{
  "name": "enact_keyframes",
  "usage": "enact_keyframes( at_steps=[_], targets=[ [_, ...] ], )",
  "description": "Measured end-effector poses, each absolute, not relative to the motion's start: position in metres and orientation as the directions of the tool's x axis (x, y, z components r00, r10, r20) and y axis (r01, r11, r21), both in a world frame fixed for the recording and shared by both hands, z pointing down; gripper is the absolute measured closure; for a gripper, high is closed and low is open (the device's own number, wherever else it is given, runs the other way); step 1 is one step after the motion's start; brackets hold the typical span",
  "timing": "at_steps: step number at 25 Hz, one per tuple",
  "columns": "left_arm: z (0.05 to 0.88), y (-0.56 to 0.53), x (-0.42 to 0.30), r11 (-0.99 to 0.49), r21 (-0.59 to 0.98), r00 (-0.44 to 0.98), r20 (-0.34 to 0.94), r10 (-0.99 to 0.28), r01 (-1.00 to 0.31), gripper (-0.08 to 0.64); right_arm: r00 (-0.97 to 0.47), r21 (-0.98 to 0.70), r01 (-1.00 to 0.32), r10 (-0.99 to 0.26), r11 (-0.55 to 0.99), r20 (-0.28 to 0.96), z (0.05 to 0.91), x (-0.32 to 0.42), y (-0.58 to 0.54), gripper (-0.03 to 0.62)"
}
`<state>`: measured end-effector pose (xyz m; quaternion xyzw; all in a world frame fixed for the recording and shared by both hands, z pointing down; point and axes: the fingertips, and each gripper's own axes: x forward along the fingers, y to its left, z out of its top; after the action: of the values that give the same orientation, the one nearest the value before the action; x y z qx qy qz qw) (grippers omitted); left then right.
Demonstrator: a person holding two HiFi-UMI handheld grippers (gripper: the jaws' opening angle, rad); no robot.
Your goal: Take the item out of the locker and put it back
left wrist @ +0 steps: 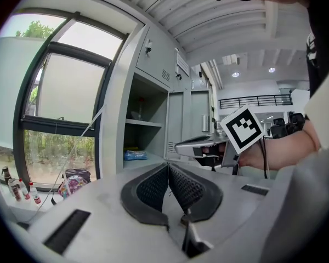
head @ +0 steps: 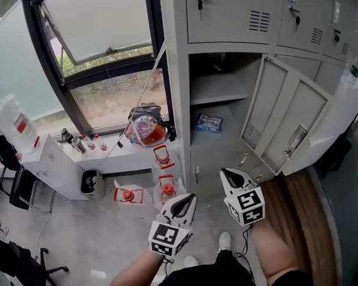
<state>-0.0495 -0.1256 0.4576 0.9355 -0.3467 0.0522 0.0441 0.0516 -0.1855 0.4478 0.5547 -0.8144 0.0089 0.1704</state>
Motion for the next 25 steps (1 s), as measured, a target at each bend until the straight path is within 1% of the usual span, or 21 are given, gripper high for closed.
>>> enact_keyframes(
  at_steps=[4, 7, 14, 25],
  targets=[
    [0.459, -0.111, -0.051, -0.751, 0.015, 0.746, 0.131, -0.653, -0.660, 0.543, -0.352, 0.071, -0.920, -0.890, 0.387, 0.291, 0.451, 0.049, -0.155, 0.540],
    [0.462, -0.103, -0.050, -0.744, 0.024, 0.740, 0.136, -0.659, -0.667, 0.543, -0.367, 0.026, -0.920, -0.883, 0.391, 0.294, 0.457, 0.049, -0.137, 0.540],
    [0.467, -0.081, -0.033, -0.709, 0.071, 0.710, 0.151, -0.687, -0.701, 0.543, -0.412, -0.021, -0.905, -0.860, 0.426, 0.300, 0.467, 0.063, -0.105, 0.540],
    [0.461, -0.040, 0.022, -0.658, 0.081, 0.662, 0.157, -0.733, -0.748, 0.543, -0.495, -0.037, -0.861, -0.819, 0.507, 0.292, 0.461, 0.105, -0.061, 0.540]
  ],
)
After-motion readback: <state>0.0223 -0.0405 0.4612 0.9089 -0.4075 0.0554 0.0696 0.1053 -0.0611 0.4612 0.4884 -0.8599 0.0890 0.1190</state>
